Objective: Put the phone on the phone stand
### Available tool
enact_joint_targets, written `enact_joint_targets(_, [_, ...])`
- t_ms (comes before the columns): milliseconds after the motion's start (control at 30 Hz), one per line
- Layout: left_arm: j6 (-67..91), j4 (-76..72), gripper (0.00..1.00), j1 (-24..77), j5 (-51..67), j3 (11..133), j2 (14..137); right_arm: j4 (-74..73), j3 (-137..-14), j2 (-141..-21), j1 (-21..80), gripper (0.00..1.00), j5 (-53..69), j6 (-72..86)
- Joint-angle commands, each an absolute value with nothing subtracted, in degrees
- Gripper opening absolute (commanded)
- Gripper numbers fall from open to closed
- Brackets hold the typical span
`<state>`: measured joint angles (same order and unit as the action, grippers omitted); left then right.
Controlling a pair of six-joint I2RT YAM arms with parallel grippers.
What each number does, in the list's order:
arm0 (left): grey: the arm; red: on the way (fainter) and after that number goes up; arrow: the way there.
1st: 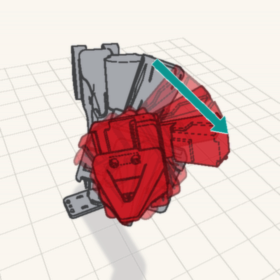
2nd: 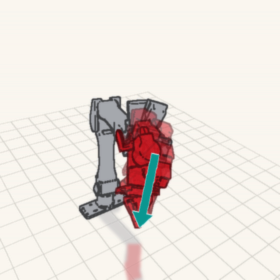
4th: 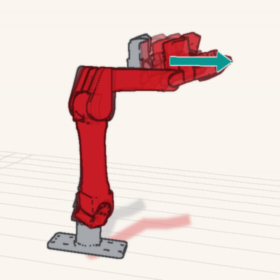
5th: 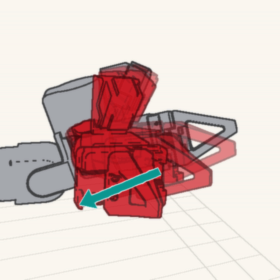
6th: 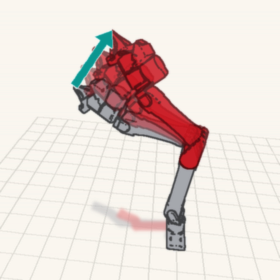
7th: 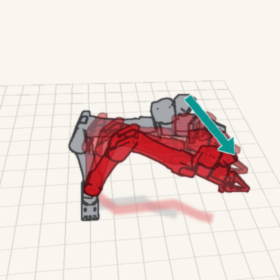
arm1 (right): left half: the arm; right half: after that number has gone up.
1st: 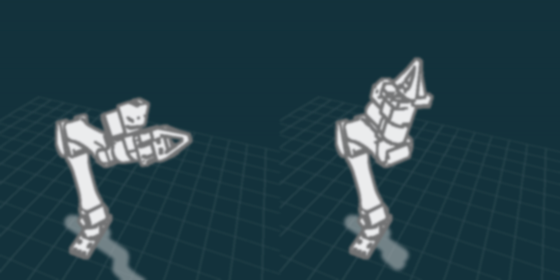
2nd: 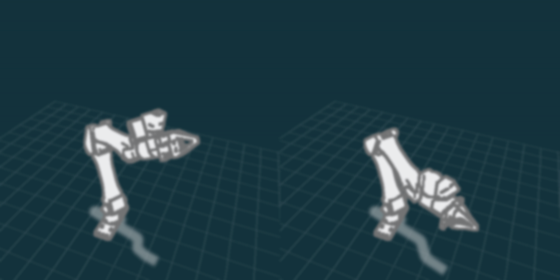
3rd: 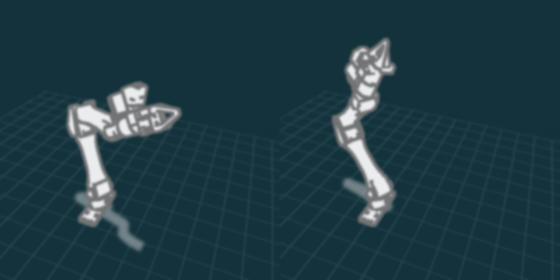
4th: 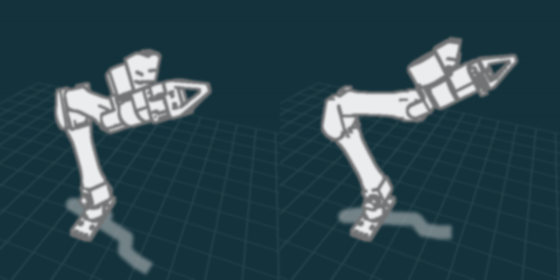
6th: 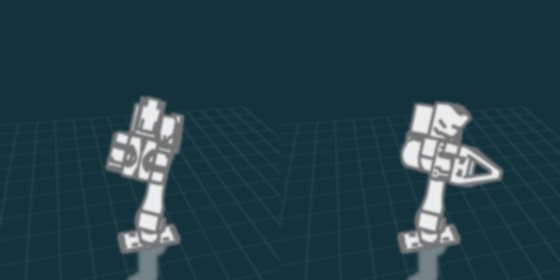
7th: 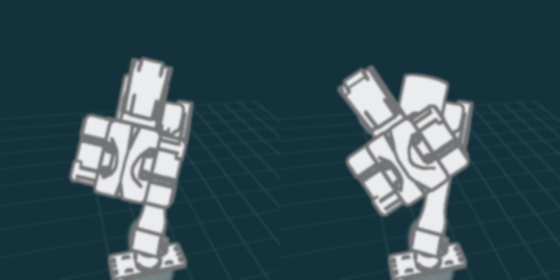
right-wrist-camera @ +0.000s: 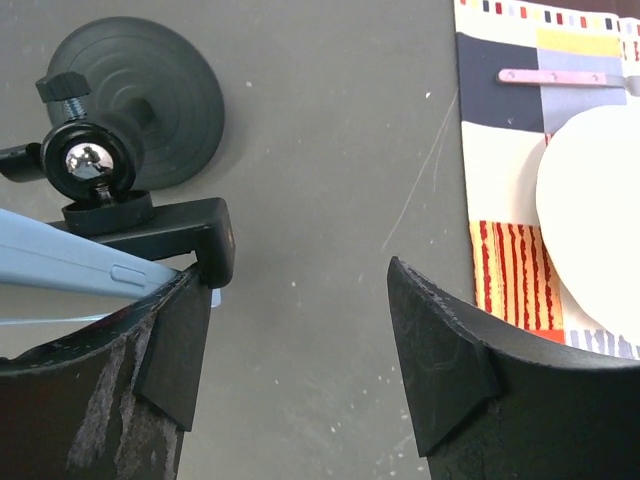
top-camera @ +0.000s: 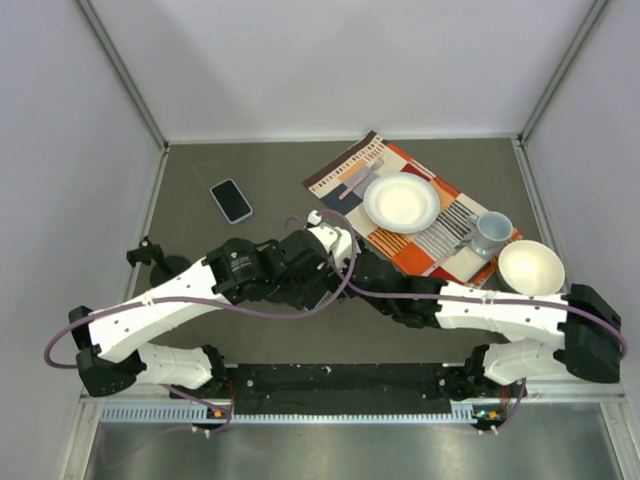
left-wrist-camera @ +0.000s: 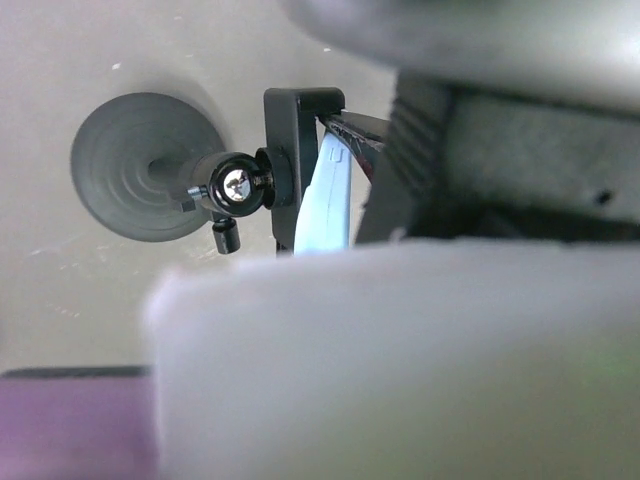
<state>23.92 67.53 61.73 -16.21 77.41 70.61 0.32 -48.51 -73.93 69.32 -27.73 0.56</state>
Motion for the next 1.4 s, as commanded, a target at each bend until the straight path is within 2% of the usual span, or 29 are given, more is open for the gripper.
enact_joint_targets(0, [40.4, 80.8, 0.0, 53.0, -40.5, 75.4, 72.3, 2.1, -47.8, -52.9, 74.1, 0.68, -11.8, -5.7])
enact_joint_targets(100, [39.7, 80.7, 0.0, 53.0, -42.0, 76.3, 72.6, 1.3, -49.0, -50.6, 74.2, 0.7, -9.9, -4.9])
enact_joint_targets(233, [37.4, 79.9, 0.0, 53.1, -42.6, 77.9, 73.6, -5.3, -53.7, -51.7, 74.0, 0.73, -16.2, -4.8])
enact_joint_targets(267, [36.5, 79.7, 0.0, 53.2, -42.8, 78.1, 74.0, -8.1, -55.8, -51.8, 73.8, 0.79, -15.2, -4.7])
enact_joint_targets(300, [36.0, 79.5, 0.0, 53.1, -43.2, 78.5, 74.4, -9.8, -57.1, -52.3, 73.2, 0.81, -13.1, -4.8])
enact_joint_targets(400, [34.5, 78.1, 0.0, 53.1, -44.5, 78.6, 76.1, -13.9, -60.8, -53.1, 72.8, 0.82, -7.8, -6.1])
enact_joint_targets(500, [34.5, 77.2, 0.0, 53.0, -46.8, 78.0, 77.8, -13.7, -60.8, -50.9, 72.3, 0.83, -4.0, -6.9])
enact_joint_targets(667, [34.8, 75.7, 0.0, 51.3, -49.2, 75.8, 78.5, -10.6, -59.0, -41.3, 71.5, 0.82, -8.2, -7.0])
enact_joint_targets(867, [35.4, 74.4, 0.0, 46.6, -49.7, 72.7, 78.2, -1.2, -49.5, -35.2, 71.4, 0.82, -11.6, -8.2])
enact_joint_targets(1000, [28.9, 65.2, 0.0, 44.5, -43.4, 71.2, 73.9, 3.7, -44.6, -35.6, 71.4, 0.82, -13.1, -8.8])
enact_joint_targets(1200, [22.2, 58.4, 0.0, 44.4, -31.9, 71.2, 69.2, 1.3, -46.8, -42.7, 70.3, 0.83, -21.0, -7.7])
enact_joint_targets(1367, [19.5, 56.2, 0.0, 44.4, -21.6, 74.5, 66.8, 1.2, -45.0, -45.5, 59.0, 0.83, -8.5, 1.3])
